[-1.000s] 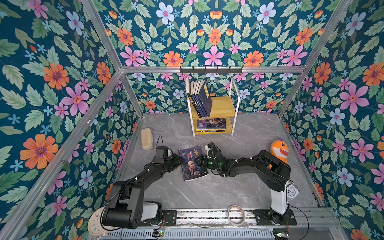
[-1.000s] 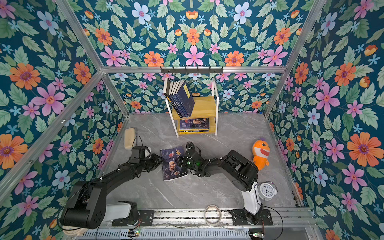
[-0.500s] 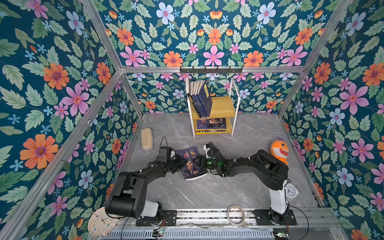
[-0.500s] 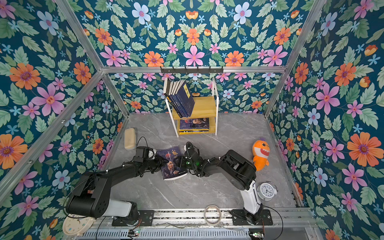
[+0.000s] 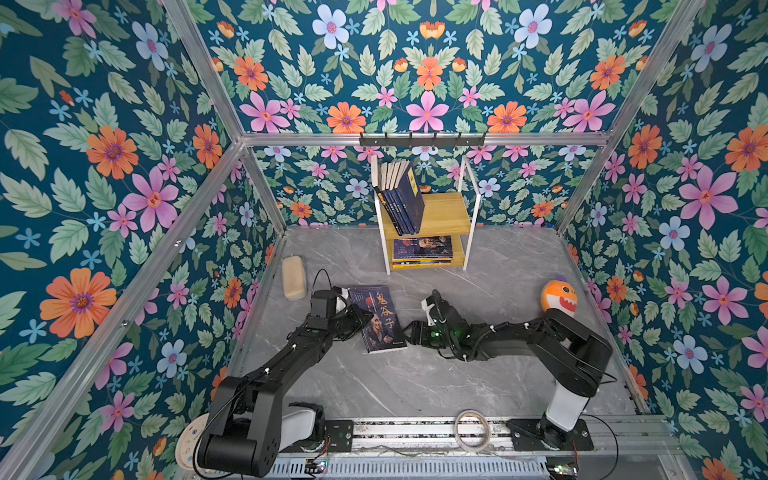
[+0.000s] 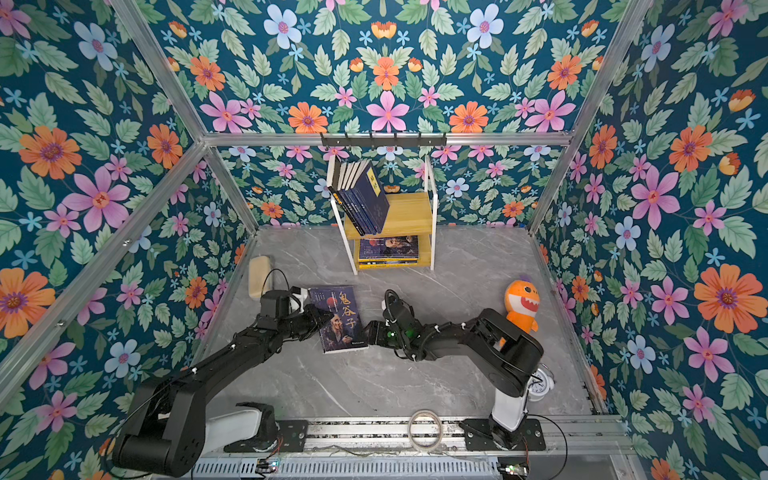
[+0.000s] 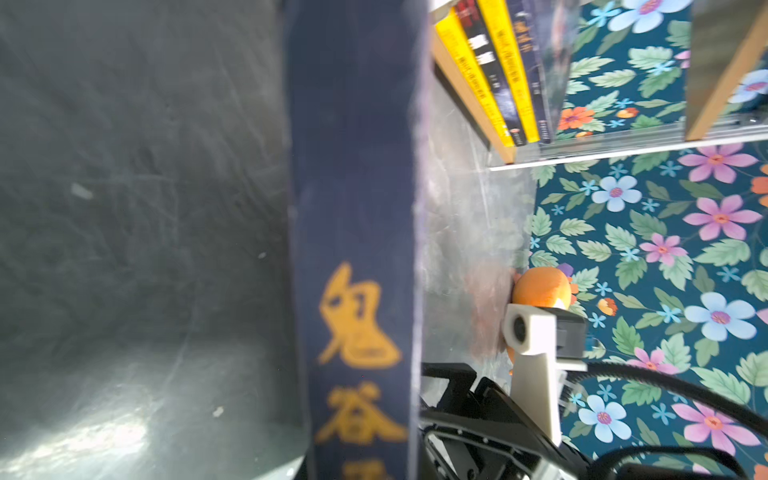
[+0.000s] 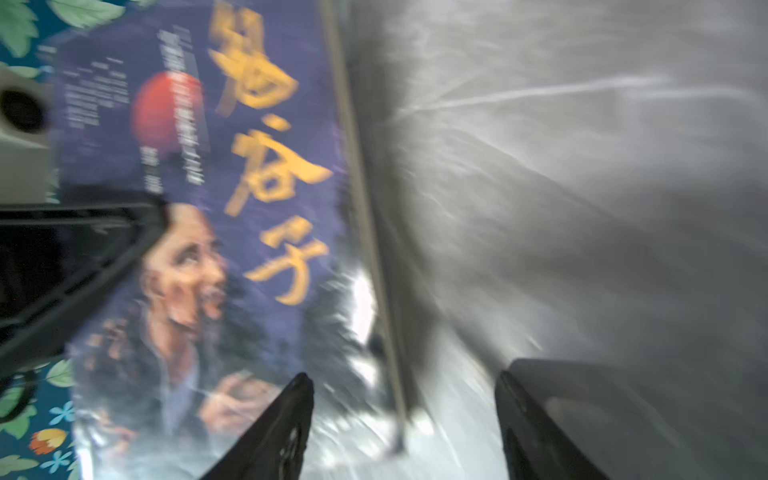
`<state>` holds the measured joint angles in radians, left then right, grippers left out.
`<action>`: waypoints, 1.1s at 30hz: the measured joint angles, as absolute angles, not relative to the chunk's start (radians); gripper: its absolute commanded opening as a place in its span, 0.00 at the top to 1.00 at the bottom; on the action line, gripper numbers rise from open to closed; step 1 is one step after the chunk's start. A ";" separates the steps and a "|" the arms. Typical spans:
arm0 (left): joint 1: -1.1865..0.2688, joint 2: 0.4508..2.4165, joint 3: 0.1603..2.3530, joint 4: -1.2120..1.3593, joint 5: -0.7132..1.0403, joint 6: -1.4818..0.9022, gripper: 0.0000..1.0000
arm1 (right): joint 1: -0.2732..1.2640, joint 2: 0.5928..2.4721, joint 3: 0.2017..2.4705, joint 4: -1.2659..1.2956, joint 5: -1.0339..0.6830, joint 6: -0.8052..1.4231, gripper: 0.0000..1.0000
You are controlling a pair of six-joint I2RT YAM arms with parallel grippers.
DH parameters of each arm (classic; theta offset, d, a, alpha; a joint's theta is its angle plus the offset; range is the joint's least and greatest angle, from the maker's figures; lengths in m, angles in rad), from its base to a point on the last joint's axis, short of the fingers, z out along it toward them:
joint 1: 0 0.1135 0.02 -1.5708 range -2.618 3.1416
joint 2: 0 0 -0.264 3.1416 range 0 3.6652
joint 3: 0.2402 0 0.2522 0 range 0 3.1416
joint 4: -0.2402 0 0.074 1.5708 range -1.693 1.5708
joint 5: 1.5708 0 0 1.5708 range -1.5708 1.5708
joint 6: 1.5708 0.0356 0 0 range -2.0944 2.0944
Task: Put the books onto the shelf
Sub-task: 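Grip the purple book edges with both grippers and tilt it upright, then lift the upright purple book between both grippers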
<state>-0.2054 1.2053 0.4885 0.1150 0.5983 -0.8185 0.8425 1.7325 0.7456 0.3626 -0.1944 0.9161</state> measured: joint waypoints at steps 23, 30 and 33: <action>-0.146 1.000 0.541 0.482 1.001 -0.765 1.00 | 0.801 1.204 0.700 0.212 -0.106 0.723 0.19; -0.148 0.989 0.545 0.591 1.086 -0.788 1.00 | 0.796 1.215 0.719 0.329 -0.169 0.585 0.19; -0.147 0.984 0.545 0.608 1.102 -0.804 1.00 | 0.794 1.242 0.746 0.387 -0.218 0.529 0.19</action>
<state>-0.1467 0.9840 0.5446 0.6079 1.1023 -0.8043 0.7944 1.2419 0.7464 0.3866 -0.2184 0.5293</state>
